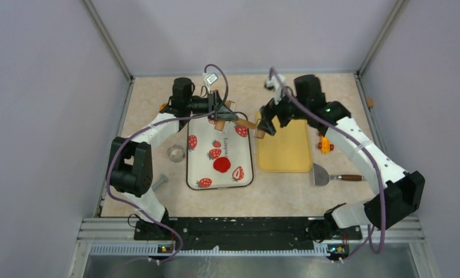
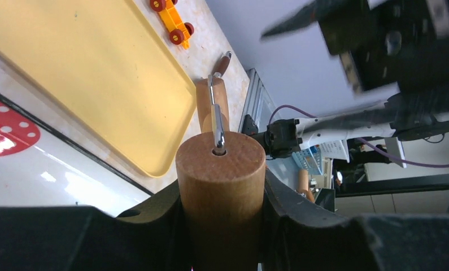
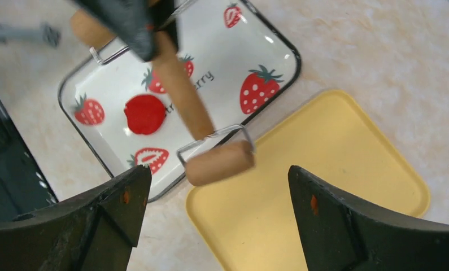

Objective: Roll out the dumpling wrappers from the dough

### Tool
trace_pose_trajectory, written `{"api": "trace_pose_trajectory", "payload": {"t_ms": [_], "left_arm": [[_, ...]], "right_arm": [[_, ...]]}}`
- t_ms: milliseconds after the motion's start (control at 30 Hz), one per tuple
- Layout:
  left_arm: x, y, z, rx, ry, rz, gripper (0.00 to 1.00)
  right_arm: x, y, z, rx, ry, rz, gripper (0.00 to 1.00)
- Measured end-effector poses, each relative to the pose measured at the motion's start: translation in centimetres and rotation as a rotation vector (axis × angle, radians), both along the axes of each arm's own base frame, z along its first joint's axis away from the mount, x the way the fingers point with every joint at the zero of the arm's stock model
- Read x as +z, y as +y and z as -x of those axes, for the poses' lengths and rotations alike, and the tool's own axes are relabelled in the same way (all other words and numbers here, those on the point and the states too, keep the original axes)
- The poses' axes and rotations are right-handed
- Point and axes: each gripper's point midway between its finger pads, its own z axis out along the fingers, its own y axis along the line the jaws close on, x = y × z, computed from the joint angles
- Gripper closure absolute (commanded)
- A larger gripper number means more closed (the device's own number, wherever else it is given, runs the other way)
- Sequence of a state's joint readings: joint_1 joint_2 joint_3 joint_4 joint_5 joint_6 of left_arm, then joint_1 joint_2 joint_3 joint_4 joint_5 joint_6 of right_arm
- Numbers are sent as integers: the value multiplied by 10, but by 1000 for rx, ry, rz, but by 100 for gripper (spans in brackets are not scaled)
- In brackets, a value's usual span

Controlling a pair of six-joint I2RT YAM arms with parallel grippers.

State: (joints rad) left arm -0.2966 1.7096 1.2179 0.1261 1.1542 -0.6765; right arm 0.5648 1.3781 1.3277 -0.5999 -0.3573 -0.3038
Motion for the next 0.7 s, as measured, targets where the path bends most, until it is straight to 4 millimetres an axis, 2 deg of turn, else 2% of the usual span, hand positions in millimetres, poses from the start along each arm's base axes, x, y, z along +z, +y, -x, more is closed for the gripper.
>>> {"api": "trace_pose_trajectory", "payload": {"t_ms": [100, 167, 233, 400, 500, 600, 700], "left_arm": [[2, 11, 0, 15, 4, 31, 100], [9, 12, 4, 5, 6, 55, 100], [20, 11, 9, -17, -11, 83, 100], [41, 9, 19, -73, -53, 129, 100], [45, 9, 20, -78, -44, 136, 100], [51, 8, 17, -76, -43, 147, 100], [53, 5, 9, -64, -40, 156, 100]], "right_arm": [[27, -30, -23, -169, 126, -200, 12], [31, -38, -26, -209, 207, -289, 16], [29, -32, -18, -182, 286, -356, 17], [4, -13, 12, -113, 522, -475, 17], [0, -5, 15, -97, 619, -538, 21], [5, 2, 12, -74, 661, -584, 25], [12, 7, 11, -45, 683, -622, 35]]}}
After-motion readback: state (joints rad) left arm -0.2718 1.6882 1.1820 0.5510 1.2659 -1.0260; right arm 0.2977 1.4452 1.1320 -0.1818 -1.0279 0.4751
